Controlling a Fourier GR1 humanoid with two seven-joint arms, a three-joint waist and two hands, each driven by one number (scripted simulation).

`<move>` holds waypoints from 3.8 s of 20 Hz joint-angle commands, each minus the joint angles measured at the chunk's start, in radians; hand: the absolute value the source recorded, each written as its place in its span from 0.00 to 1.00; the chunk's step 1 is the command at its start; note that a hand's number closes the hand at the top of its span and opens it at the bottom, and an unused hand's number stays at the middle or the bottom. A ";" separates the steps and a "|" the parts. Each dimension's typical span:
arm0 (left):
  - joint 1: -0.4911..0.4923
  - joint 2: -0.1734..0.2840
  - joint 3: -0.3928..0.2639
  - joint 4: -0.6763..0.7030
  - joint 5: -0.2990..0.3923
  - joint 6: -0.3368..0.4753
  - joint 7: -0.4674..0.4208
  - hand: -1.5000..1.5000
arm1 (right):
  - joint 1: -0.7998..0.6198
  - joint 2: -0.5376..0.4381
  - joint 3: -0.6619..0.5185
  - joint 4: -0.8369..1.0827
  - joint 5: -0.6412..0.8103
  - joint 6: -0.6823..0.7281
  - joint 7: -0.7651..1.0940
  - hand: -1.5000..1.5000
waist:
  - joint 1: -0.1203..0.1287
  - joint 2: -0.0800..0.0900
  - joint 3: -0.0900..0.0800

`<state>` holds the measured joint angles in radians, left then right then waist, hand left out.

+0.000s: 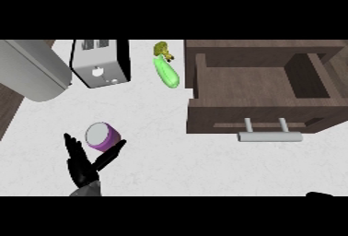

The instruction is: Pick up the can, place it into the drawer and close the drawer

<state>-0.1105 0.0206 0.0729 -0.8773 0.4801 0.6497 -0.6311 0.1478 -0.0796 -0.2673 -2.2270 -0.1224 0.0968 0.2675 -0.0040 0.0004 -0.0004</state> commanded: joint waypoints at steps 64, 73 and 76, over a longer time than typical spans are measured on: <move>-0.989 -0.019 -0.200 -0.052 -0.280 -0.273 0.809 1.00 | -0.080 -0.001 -0.022 -0.048 0.077 -0.030 0.062 0.00 | -0.008 0.000 0.001; -1.235 -0.021 -0.250 0.142 -0.204 -0.208 0.858 1.00 | -0.085 -0.046 -0.098 0.045 0.024 0.014 -0.009 0.00 | -0.028 0.004 0.002; -1.295 -0.021 -0.241 0.281 -0.176 -0.222 0.788 1.00 | -0.133 -0.078 -0.099 0.024 0.006 0.011 0.042 0.00 | -0.046 0.010 0.002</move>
<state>-1.3492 0.0011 -0.1428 -0.7026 0.2661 0.4121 0.1949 0.0323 -0.1247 -0.3415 -2.2281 -0.0921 0.0864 0.3156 -0.0343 0.0058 0.0011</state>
